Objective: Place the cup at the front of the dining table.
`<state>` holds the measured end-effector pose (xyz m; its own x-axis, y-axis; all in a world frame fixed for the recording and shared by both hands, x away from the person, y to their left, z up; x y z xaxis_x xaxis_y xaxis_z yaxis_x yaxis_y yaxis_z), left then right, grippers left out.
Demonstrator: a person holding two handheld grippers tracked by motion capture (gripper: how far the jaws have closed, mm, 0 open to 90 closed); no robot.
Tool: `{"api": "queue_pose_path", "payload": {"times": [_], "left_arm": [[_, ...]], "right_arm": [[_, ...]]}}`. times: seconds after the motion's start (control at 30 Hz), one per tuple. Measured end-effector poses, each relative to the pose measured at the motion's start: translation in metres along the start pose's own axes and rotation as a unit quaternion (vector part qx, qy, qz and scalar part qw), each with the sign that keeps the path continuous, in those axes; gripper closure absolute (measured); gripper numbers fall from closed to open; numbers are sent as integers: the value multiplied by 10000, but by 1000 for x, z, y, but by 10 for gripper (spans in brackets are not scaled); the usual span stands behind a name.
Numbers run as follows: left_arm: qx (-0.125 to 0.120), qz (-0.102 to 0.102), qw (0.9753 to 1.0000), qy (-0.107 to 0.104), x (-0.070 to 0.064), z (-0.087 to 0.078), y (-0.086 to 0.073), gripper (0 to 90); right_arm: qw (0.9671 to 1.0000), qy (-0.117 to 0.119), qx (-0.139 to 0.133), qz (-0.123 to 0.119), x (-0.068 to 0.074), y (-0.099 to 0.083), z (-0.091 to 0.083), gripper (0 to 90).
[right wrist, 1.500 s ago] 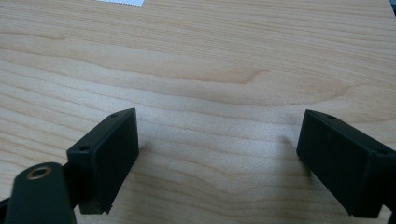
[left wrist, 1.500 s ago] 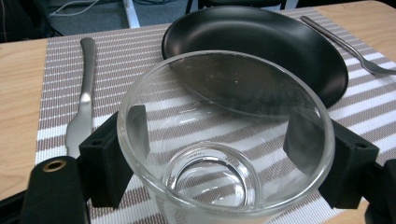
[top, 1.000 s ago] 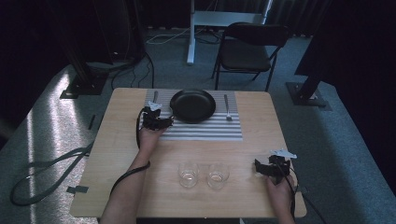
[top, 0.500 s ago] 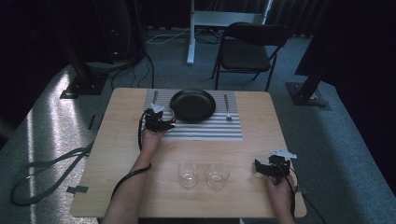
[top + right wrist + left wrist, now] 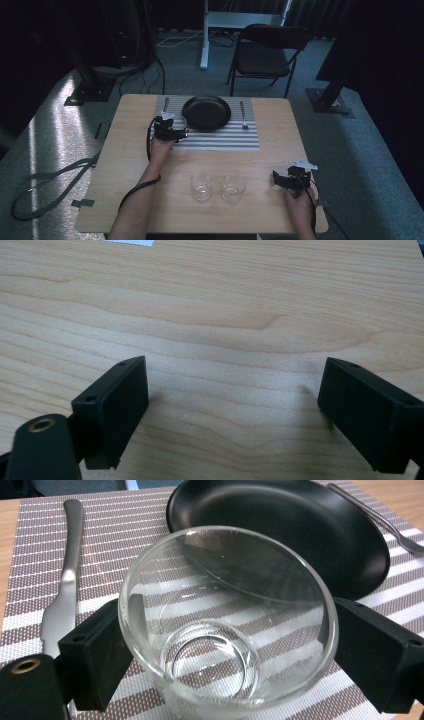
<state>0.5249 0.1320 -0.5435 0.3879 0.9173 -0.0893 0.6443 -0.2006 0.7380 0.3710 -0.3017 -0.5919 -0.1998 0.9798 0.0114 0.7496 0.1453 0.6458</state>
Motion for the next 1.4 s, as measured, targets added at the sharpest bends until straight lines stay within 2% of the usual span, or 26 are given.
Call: {"api": "queue_pose_path", "payload": {"times": [0.17, 0.33, 0.4, 0.43, 0.47, 0.6, 0.7, 0.8, 1.17, 1.27, 1.4], "left_arm": [[15, -2, 10000, -56, 2, -2, -3, 99], [119, 105, 9998, -85, 2, -4, -9, 97], [136, 128, 9998, -79, 2, -4, -10, 54], [216, 157, 9995, -148, 2, -4, -13, 54], [209, 185, 9995, -147, 2, -5, -14, 19], [125, 136, 9998, -99, 2, -8, -15, 19], [179, 163, 9996, -138, 0, -9, -17, 19], [272, 251, 9993, -69, -1, -9, -21, 19], [262, 233, 9994, -59, 0, -15, -28, 19], [228, 157, 9995, -140, 0, -16, -30, 19], [251, 189, 9994, -160, -1, -17, -34, 19]], "right_arm": [[10000, 2, 0, 2, 0, 0, 0, 122], [10000, 0, -1, 3, 0, 0, 0, 123], [10000, 1, 1, 2, 0, 0, 0, 122], [10000, 0, -1, 0, 0, 0, 0, 122], [10000, -1, 1, 2, 0, 0, 0, 122], [10000, 0, 2, 1, 0, 0, 0, 122], [10000, 0, -1, 0, 0, 0, 0, 123], [10000, 1, 0, 1, 0, 0, 0, 122], [10000, -1, 1, 0, 0, 0, 0, 122], [10000, 1, 0, 3, 0, 0, 0, 122], [10000, -1, 2, 2, 0, 0, 0, 122]]}}
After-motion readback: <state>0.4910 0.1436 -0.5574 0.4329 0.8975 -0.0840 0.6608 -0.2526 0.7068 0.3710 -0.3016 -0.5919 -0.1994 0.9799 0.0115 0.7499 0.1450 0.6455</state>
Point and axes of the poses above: each handheld gripper's, and its own axes: z roughly forward along the jaws, y roughly out of its top, x roughly to its left, the point moved 6 cm from there along z, roughly forward along the jaws, and after that the axes turned 6 degrees about x, right-handed, at the moved point
